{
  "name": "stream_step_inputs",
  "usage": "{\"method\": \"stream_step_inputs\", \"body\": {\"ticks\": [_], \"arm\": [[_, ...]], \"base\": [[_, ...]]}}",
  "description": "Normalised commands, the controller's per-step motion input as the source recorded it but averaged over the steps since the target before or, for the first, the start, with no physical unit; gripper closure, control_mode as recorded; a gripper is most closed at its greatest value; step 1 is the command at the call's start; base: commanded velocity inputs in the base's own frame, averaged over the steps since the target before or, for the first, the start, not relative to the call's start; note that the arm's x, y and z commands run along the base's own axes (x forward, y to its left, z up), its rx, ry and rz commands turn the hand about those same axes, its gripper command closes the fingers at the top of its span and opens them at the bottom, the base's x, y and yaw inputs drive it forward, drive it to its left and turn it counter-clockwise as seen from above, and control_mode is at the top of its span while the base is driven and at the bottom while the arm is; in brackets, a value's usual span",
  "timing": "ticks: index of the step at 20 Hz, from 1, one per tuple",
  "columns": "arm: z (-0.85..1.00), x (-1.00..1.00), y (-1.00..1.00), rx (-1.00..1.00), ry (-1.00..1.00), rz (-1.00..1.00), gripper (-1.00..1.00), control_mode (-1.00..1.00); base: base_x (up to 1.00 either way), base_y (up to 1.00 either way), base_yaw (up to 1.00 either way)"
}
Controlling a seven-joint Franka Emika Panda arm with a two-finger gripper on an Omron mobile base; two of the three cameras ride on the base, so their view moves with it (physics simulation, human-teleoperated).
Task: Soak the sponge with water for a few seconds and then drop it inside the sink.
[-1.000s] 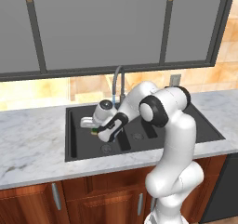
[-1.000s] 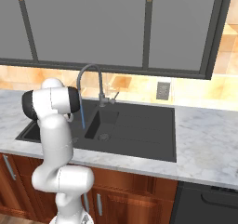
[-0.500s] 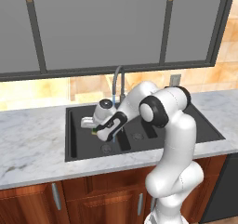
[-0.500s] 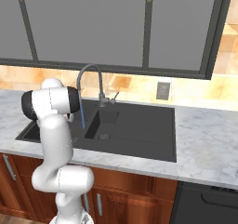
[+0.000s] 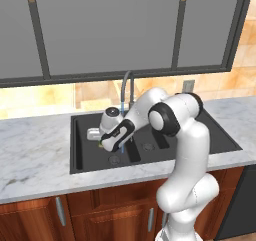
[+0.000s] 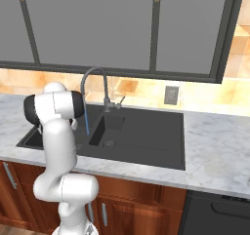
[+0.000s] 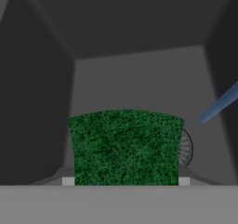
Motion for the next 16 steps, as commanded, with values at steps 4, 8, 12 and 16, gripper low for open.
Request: {"method": "stream_step_inputs", "body": {"ticks": [4, 8, 12, 16], "arm": [[-0.41, 0.0, 0.0, -0.01, 0.0, 0.0, 1.0, -1.0], [-0.48, 0.0, 0.0, 0.0, 0.0, 0.0, 1.0, -1.0], [-0.34, 0.0, 0.0, -0.02, 0.0, 0.0, 1.0, -1.0], [-0.32, -0.02, 0.0, -0.04, 0.0, 0.0, 1.0, -1.0]], "base": [[0.0, 0.0, 0.0], [0.0, 0.0, 0.0], [0.0, 0.0, 0.0], [0.0, 0.0, 0.0]]}}
